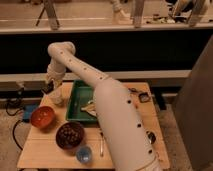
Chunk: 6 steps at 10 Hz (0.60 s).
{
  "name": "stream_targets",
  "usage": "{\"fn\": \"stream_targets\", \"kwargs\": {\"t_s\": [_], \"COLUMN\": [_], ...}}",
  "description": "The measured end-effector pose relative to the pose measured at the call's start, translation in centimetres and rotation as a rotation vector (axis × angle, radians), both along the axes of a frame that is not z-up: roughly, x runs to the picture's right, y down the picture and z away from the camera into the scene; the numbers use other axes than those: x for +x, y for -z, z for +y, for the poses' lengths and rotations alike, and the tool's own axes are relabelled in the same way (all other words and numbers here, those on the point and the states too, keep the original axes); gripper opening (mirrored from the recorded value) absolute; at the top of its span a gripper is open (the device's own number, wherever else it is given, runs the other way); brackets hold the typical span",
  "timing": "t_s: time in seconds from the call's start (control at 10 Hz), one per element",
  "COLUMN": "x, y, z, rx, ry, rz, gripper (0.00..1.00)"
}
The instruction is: Place eraser in paper cup
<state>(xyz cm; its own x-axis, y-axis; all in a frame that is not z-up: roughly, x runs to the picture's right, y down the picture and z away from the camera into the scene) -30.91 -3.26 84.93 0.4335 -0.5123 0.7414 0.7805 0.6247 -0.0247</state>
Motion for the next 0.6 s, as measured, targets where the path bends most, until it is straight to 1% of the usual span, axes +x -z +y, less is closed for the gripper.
{"fn": "stream_targets", "kwargs": {"t_s": [0.3, 0.4, 0.5, 0.6], "x": [0.32, 0.40, 0.39, 0.37], "y": [-0.22, -0.27, -0.59, -0.88], "z": [-0.06, -0.08, 0.05, 0.20], "rx": [-0.003, -0.005, -0.007, -0.008], "ry": [0.009, 0.008, 0.007, 0.009], "rz": [0.006, 0.005, 0.002, 0.000], "gripper": [0.80, 0.78, 0.72, 0.63]}}
